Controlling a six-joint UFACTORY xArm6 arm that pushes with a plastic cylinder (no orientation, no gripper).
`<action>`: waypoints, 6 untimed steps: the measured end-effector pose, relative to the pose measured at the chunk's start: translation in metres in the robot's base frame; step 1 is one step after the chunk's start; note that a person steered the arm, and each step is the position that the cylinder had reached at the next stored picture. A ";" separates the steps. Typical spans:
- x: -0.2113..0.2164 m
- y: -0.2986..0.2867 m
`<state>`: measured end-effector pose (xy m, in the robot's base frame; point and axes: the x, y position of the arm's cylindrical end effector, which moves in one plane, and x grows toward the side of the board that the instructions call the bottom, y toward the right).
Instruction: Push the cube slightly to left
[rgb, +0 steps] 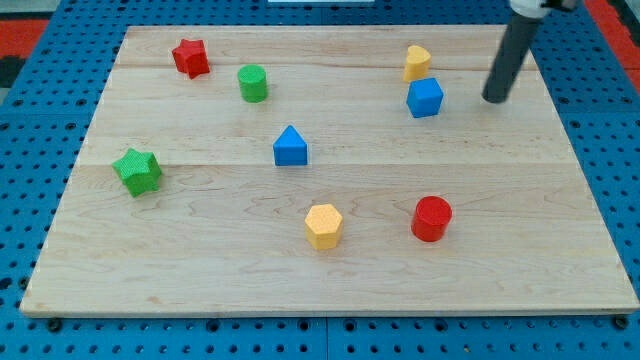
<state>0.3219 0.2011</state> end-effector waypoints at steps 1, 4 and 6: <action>0.044 -0.070; 0.050 -0.088; 0.102 -0.025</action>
